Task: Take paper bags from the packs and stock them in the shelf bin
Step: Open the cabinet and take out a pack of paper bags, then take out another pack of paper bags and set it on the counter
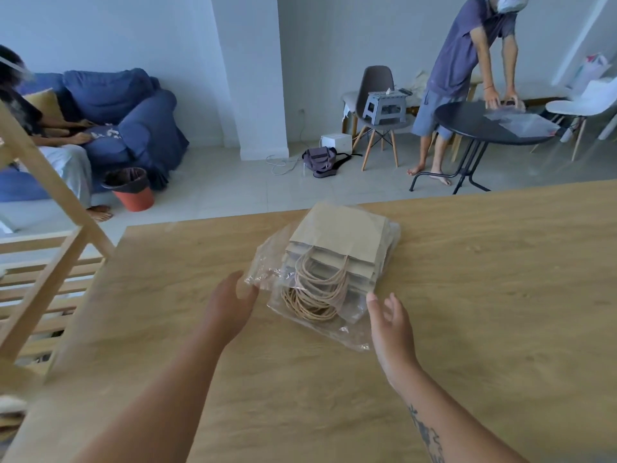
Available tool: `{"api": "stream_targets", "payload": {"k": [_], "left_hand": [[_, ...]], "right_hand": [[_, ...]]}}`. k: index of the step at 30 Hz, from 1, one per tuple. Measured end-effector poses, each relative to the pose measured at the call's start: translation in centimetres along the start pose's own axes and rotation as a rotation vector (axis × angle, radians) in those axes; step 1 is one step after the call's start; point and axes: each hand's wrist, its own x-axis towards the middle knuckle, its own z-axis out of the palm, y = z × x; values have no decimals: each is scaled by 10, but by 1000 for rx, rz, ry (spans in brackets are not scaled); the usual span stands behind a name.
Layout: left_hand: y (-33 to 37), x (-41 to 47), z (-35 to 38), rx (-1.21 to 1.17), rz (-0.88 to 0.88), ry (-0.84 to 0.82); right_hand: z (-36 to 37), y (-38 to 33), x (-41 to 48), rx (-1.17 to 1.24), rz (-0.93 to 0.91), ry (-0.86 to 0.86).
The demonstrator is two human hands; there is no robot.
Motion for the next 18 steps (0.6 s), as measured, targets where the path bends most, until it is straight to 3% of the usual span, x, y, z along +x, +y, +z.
{"api": "stream_targets", "payload": {"k": [4,8,11,15,18], "left_hand": [[-34,-47,5,62,-42,75],[-75,-95,4,235,-37,28],[-99,-132,0,388,18,-3],[-120,-171,-5,510,72,-7],[-138,-193,-9,524,109,-3]], "right_hand": [[-2,25,-35,-140,-76,-113],[2,52,-70,-368,-220,-78],[6,71,-97,-610,-396,-63],[12,89,-114,-911,-568,-180],[17,90,-123,-1017,-571,-199]]}}
